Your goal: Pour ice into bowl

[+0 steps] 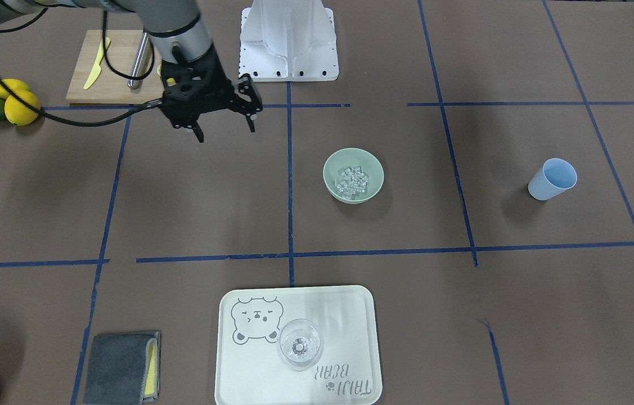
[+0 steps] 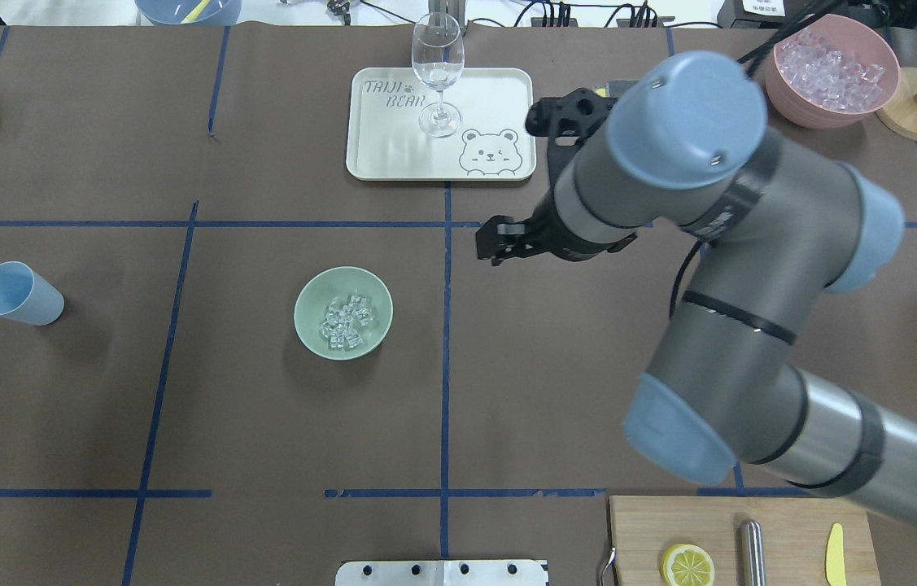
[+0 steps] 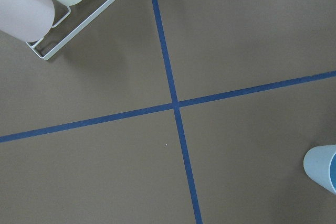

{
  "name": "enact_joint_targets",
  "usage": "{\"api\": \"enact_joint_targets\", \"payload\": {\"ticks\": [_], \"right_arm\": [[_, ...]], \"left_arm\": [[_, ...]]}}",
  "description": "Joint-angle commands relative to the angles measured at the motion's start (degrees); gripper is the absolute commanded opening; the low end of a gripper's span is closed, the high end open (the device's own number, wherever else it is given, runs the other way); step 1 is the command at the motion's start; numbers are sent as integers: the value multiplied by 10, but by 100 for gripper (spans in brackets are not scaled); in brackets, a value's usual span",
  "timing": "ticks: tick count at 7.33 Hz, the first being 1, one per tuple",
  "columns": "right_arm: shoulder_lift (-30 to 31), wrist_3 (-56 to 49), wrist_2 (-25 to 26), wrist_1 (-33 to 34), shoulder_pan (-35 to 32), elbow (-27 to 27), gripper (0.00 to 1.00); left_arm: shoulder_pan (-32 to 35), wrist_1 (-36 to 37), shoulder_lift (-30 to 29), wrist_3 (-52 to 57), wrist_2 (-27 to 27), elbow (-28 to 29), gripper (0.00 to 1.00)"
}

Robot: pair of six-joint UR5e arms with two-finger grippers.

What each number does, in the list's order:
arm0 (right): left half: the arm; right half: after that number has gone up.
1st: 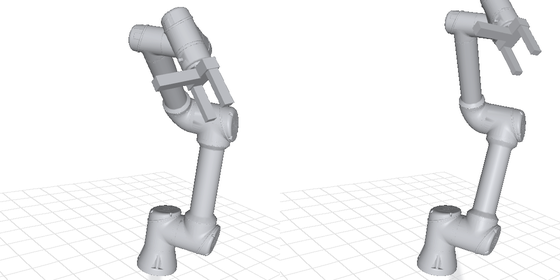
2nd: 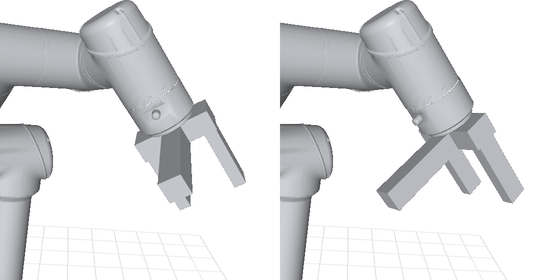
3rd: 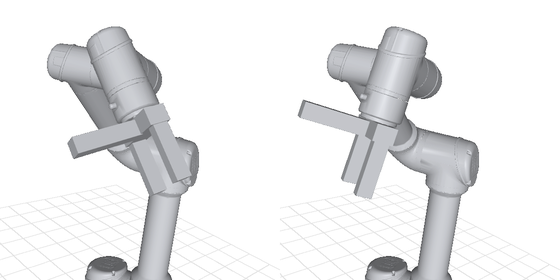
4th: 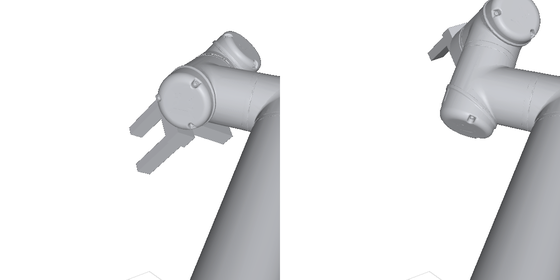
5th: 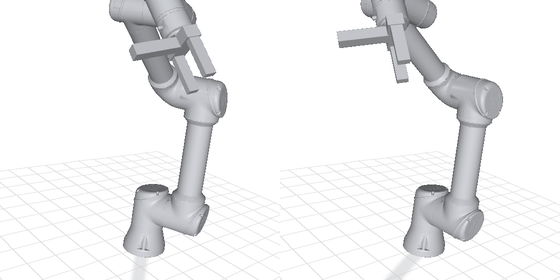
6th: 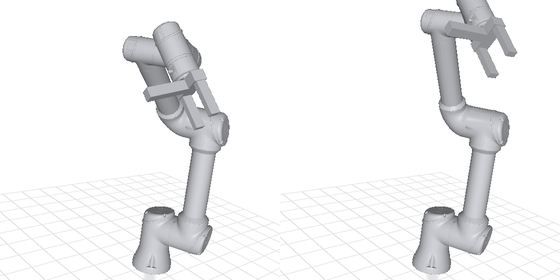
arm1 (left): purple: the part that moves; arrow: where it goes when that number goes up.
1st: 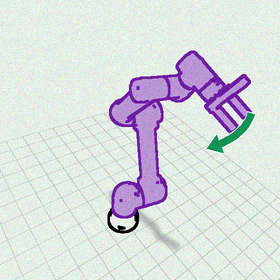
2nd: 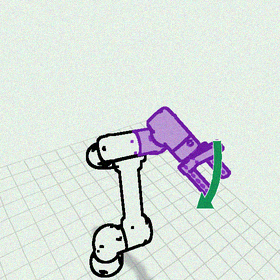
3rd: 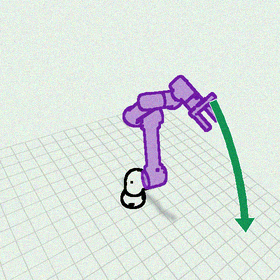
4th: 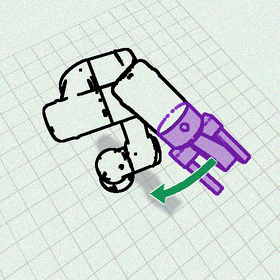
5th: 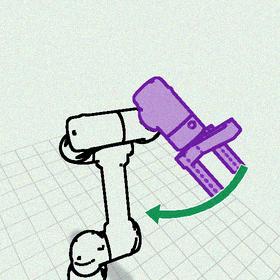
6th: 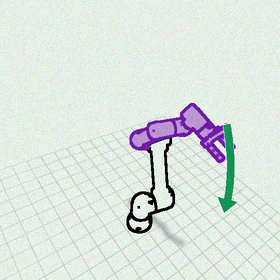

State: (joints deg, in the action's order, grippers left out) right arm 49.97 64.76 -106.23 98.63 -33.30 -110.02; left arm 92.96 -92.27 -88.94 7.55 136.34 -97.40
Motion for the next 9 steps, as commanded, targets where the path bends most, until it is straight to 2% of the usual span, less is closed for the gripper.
{"api": "enact_joint_targets", "payload": {"ticks": [1, 2, 4, 7, 9], "right_arm": [[-125, 57, 36, 2, 45, 157, 100], [-149, 51, 35, -19, 50, 217, 100], [-143, 49, 36, -107, 62, 293, 95], [-147, 50, 43, -120, 80, 307, 94], [-149, 49, 44, -121, 82, 322, 82]], "left_arm": [[-1, -1, -1, 0, 1, 0, 100], [0, -11, -1, -1, 1, 1, 100], [-1, -18, -1, -1, 1, 2, 100], [-1, -18, -2, -1, 1, 2, 100], [-1, -18, -2, -1, 1, 2, 100]]}}
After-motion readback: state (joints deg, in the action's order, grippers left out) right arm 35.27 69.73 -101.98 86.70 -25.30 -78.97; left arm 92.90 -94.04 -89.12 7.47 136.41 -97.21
